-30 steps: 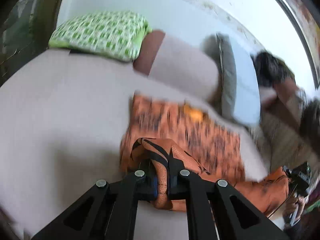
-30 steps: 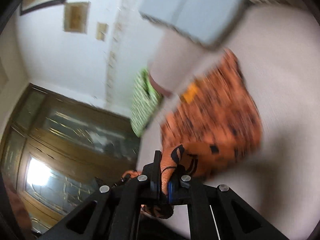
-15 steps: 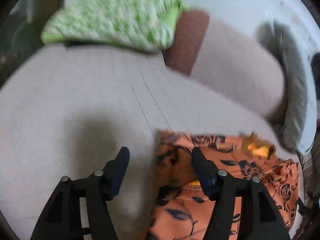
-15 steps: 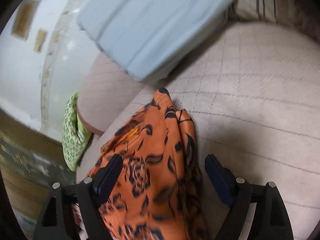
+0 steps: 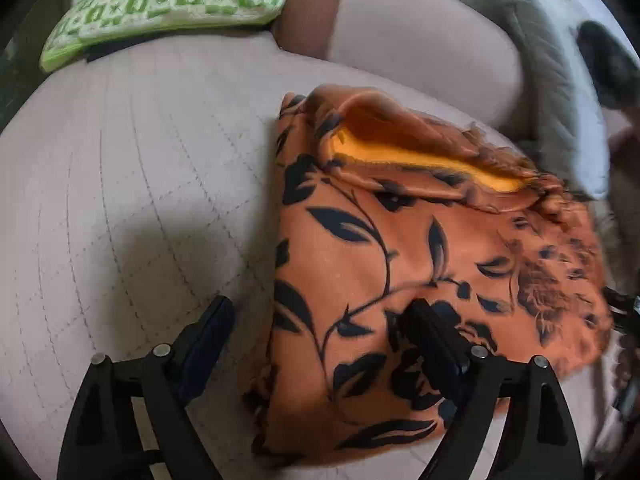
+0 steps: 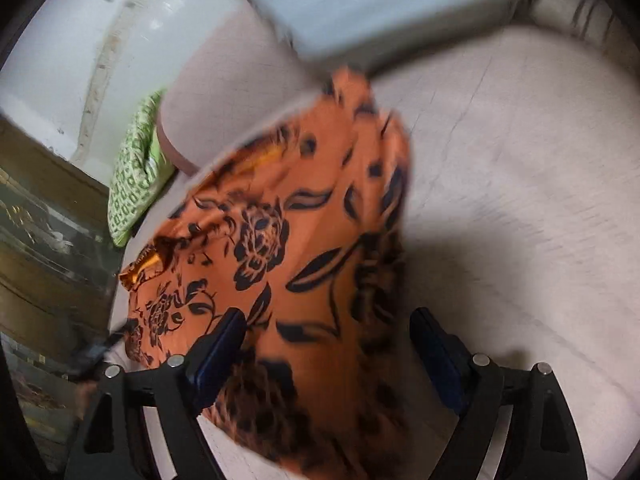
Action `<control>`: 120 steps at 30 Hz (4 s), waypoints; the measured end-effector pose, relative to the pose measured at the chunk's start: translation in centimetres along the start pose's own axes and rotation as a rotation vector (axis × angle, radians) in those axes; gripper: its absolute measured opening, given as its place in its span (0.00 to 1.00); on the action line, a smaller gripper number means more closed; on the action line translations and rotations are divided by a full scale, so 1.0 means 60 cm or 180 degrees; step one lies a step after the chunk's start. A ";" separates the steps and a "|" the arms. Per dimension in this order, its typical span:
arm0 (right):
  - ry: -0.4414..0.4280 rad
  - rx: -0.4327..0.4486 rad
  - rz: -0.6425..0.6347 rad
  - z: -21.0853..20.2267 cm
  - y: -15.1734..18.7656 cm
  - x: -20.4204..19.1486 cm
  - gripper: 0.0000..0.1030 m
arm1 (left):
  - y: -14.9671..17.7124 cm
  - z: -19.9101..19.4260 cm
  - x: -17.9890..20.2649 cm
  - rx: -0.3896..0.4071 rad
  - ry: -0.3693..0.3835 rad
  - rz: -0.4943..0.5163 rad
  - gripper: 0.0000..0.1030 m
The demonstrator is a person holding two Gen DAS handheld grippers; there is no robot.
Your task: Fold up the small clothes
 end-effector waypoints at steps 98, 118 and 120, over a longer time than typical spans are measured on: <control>-0.0625 0.0223 0.0773 -0.172 0.436 0.138 0.74 | 0.284 -0.204 0.260 0.0489 0.0025 0.0546 0.79; -0.0246 0.0129 0.0404 -0.174 0.398 0.124 0.73 | 0.261 -0.099 0.392 0.0413 -0.0188 0.1137 0.83; -0.0153 0.0425 0.0341 -0.214 0.368 0.119 0.76 | 0.258 -0.087 0.389 0.0377 -0.0232 0.1159 0.83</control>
Point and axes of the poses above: each gripper's, at about its wrist camera, not at the fingertips, and z roughly the way its jaws point, x to its right, y to its underside, the point moved 9 cm from there along z, roughly the way its jaws point, and after that the axes turned 15 degrees about -x, right-handed, at the moved point
